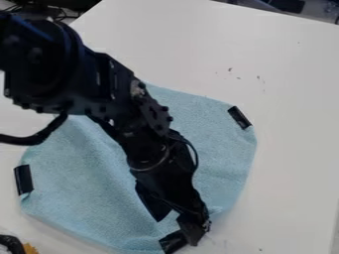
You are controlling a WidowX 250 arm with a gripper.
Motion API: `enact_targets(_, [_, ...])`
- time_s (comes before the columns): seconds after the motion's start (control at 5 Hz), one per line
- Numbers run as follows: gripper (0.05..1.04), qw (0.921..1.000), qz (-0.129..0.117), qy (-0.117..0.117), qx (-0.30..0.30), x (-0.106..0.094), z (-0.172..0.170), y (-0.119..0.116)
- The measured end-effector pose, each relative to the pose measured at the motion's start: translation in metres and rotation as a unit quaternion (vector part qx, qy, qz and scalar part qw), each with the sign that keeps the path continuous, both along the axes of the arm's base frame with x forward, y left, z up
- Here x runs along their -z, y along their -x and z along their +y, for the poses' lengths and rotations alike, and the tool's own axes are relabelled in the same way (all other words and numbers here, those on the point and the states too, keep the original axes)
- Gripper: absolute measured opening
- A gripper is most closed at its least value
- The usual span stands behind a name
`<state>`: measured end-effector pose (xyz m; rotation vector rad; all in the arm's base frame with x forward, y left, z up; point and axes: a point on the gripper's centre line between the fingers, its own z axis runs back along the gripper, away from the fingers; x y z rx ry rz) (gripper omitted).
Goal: Unfold the cloth from the left to bottom right
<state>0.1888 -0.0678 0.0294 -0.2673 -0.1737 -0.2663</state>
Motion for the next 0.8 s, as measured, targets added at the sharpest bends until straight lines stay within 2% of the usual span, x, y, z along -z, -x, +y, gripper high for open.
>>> enact_targets(0.2, [1.009, 0.9987, -0.018, -0.031, -0.037, -0.007, -0.014, 0.012])
enact_targets(0.4, [1.002, 0.9907, -0.037, -0.095, -0.090, -0.008, -0.027, 0.023])
enact_targets(0.6, [1.001, 0.9878, -0.040, -0.098, -0.114, -0.014, -0.031, 0.017])
enact_targets(0.8, [1.001, 0.9898, -0.018, -0.085, -0.113, -0.013, -0.030, 0.011])
